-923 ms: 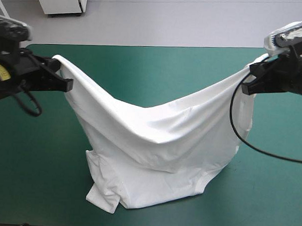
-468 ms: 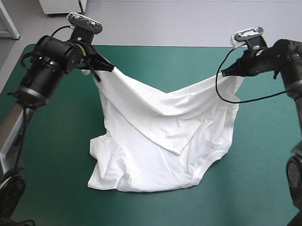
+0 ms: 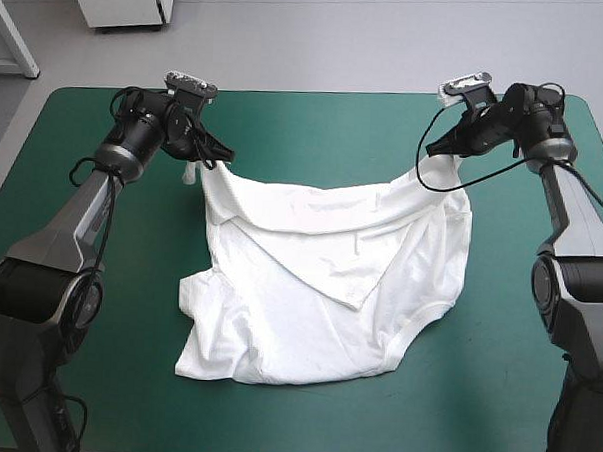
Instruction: Fold the cloth
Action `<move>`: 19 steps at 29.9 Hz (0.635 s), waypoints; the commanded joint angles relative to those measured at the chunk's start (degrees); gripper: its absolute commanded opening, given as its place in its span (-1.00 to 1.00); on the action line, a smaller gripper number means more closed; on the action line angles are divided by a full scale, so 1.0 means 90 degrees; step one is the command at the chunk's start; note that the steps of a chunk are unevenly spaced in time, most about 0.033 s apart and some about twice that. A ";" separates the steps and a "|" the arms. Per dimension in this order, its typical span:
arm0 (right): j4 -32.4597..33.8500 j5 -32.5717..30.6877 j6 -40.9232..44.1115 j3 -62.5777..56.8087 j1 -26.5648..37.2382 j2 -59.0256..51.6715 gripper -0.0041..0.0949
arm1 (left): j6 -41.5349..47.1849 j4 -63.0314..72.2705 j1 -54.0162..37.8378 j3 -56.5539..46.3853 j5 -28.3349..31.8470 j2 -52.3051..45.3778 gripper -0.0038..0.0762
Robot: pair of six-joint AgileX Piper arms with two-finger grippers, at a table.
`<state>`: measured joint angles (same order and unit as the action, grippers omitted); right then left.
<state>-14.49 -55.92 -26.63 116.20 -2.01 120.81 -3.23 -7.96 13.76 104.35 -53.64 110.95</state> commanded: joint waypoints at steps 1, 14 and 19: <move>-0.0055 0.0430 -0.0141 0.0239 -0.0006 -0.0258 -0.94 | -0.0128 0.0178 -0.0042 0.0206 0.0478 -0.0228 -0.93; -0.0601 -0.0146 -0.0203 0.0239 0.0211 -0.0378 0.31 | -0.0543 0.0706 -0.0100 0.0441 -0.0102 -0.0226 -0.02; -0.0750 -0.1041 -0.0205 0.0225 0.0521 -0.0913 0.34 | -0.0543 0.0819 -0.0100 0.0454 -0.0981 -0.0722 0.39</move>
<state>-19.26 -62.03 -27.89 116.31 0.99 119.57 -8.12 -1.46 12.83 106.34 -59.57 111.02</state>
